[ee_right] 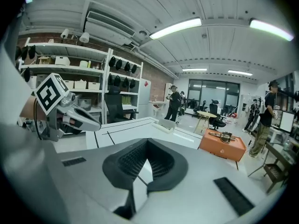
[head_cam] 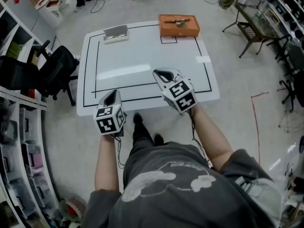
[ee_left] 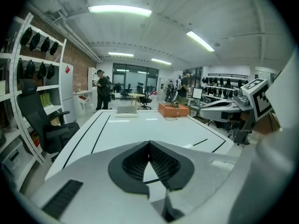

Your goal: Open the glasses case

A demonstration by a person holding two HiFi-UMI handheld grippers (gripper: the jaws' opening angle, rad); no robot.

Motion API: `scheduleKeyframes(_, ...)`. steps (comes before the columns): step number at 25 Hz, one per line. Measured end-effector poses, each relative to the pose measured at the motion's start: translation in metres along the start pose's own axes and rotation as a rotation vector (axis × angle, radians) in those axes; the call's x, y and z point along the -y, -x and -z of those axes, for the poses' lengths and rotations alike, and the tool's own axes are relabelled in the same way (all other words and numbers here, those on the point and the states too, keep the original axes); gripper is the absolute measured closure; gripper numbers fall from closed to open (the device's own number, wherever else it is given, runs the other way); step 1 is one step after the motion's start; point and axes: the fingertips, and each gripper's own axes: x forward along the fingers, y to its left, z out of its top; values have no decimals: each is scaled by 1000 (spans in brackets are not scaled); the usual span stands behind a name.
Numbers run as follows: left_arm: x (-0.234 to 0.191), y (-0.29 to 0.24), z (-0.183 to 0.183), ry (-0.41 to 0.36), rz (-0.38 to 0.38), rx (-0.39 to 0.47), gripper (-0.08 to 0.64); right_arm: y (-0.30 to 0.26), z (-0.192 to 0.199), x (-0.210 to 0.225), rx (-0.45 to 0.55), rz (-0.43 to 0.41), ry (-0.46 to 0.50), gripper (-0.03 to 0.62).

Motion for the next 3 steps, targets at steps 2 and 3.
scheduleKeyframes(2, 4, 3, 5, 3, -2, -4, 558, 5, 5, -2, -4, -2, -3, 594)
scheduleKeyframes(3, 6, 4, 7, 5, -3, -6, 558, 7, 8, -2, -6, -3, -5, 594)
